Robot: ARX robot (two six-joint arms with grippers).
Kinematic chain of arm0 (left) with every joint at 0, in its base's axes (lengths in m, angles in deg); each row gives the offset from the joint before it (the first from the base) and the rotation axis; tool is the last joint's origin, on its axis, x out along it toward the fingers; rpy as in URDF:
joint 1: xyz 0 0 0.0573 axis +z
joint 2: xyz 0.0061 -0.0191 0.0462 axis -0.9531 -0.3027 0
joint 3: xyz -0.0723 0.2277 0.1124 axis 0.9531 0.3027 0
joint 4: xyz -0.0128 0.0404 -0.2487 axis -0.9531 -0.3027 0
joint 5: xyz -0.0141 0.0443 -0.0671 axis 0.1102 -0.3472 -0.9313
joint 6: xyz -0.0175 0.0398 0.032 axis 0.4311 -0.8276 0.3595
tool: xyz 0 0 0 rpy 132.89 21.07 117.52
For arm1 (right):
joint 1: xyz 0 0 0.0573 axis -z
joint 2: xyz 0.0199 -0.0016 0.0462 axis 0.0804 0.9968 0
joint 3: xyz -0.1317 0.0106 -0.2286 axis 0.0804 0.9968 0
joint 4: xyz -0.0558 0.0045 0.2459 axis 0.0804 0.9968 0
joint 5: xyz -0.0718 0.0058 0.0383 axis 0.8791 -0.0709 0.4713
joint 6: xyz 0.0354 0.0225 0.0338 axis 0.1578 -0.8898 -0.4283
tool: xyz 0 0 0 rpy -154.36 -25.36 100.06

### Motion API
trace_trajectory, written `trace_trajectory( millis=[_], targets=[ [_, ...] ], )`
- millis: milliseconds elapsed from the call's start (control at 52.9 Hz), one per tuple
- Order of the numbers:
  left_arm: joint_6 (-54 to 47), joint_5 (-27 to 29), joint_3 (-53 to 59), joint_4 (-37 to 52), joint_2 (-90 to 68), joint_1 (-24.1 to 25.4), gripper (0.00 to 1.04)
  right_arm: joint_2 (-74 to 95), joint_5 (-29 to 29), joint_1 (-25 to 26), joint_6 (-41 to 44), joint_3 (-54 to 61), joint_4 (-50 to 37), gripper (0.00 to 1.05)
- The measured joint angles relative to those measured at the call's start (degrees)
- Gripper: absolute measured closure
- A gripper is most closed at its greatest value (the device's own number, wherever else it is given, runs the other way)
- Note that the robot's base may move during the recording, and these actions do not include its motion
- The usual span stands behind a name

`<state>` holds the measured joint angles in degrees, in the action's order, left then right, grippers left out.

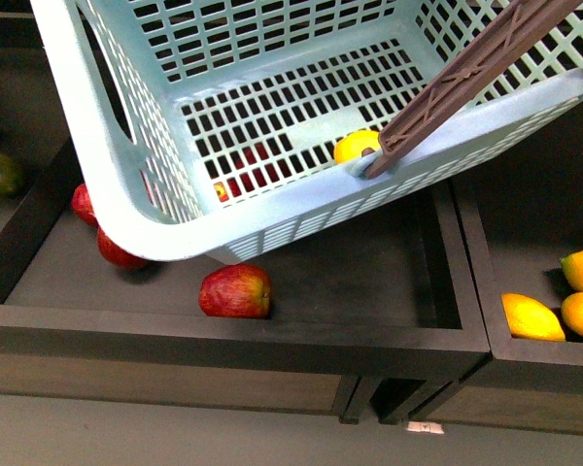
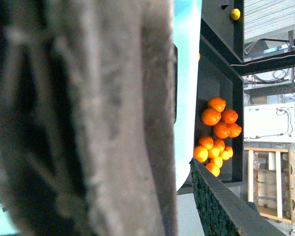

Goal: Pick lemon and mango into basket

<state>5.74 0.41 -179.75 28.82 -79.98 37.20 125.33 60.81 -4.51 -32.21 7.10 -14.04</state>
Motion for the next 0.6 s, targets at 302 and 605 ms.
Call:
trace_trajectory(
  millis=[302, 605],
  targets=[
    [0.15, 0.02, 0.00, 0.00, 0.00, 0.11, 0.77, -9.99, 0.09, 0.00, -0.20, 10.47, -0.33, 1.03],
    [0.15, -0.24, -0.02, 0.00, 0.00, 0.09, 0.77, -18.14, 0.13, 0.00, -0.26, 15.41, 3.04, 1.03]
  ],
)
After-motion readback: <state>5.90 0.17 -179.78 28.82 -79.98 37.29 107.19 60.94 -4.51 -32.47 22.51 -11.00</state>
